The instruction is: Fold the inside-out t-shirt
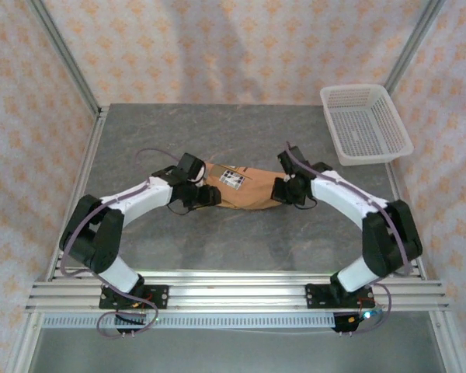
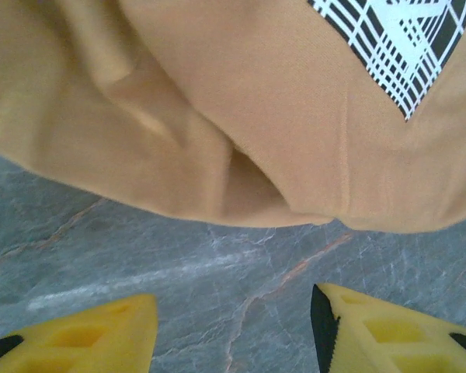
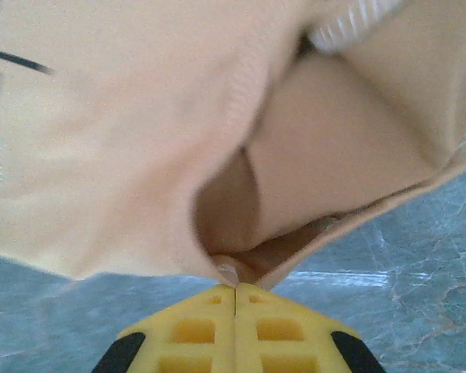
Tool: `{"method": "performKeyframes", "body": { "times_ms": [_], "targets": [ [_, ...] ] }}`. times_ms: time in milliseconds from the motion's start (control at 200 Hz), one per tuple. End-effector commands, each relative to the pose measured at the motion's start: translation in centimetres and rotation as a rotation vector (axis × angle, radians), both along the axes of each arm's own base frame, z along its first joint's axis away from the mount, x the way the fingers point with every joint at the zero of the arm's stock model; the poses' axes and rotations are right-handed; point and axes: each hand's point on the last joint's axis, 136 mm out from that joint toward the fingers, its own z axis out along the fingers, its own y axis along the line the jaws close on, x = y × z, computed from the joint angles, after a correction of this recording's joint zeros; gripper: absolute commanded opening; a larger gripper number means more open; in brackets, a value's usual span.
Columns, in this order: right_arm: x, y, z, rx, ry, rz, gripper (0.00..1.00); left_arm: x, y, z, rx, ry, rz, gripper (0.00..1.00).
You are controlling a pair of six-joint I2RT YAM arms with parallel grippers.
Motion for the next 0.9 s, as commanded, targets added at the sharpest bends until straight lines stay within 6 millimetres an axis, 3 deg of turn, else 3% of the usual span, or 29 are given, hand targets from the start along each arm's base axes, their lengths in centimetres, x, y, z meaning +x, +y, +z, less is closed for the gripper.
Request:
{"method": "performKeyframes", "body": {
  "times_ms": [0, 90, 170, 310, 390, 500, 555, 631, 681, 896],
  "targets": [
    [1.5, -1.4, 6.0, -0.003, -0.138, -0.039, 0.00, 1.5, -1.6, 0.9, -0.029, -0.035, -0.016, 0.58],
    [3.1, -2.5, 8.0, 0.005, -0.186, -0.076, 0.00, 2.1, -2.2, 1.1, -0.031, -0.036, -0.031, 0.58],
    [4.7, -3.4, 8.4, 0.021, -0.189, -0.107, 0.00, 2.9, -2.6, 1.5, -0.037, -0.047, -0.036, 0.60],
    [8.9, -4.5, 7.4, 0.018, -0.190, -0.158, 0.00, 4.4, -4.0, 2.6, -0.061, -0.067, -0.054, 0.63],
    [12.1, -4.7, 7.4, 0.016, -0.210, -0.178, 0.00, 5.3, -5.0, 3.3, -0.056, -0.090, -0.097, 0.64],
    [16.2, -4.2, 5.7, 0.030, -0.173, -0.186, 0.00, 6.5, -6.6, 4.1, -0.048, -0.110, -0.153, 0.65],
    [17.7, -4.0, 4.4, 0.032, -0.126, -0.186, 0.18, 6.8, -7.4, 4.3, -0.030, -0.114, -0.197, 0.67],
    [18.0, -3.8, 3.0, 0.016, -0.049, -0.174, 0.25, 7.2, -8.3, 4.8, 0.002, -0.143, -0.262, 0.68],
    [17.7, -3.9, 2.8, 0.016, -0.038, -0.169, 0.28, 7.5, -8.3, 3.5, 0.055, -0.133, -0.295, 0.69],
    [14.4, -5.1, 2.6, 0.031, -0.063, -0.194, 0.34, 8.4, -9.1, 2.6, 0.198, -0.163, -0.416, 0.77]
  ]
}}
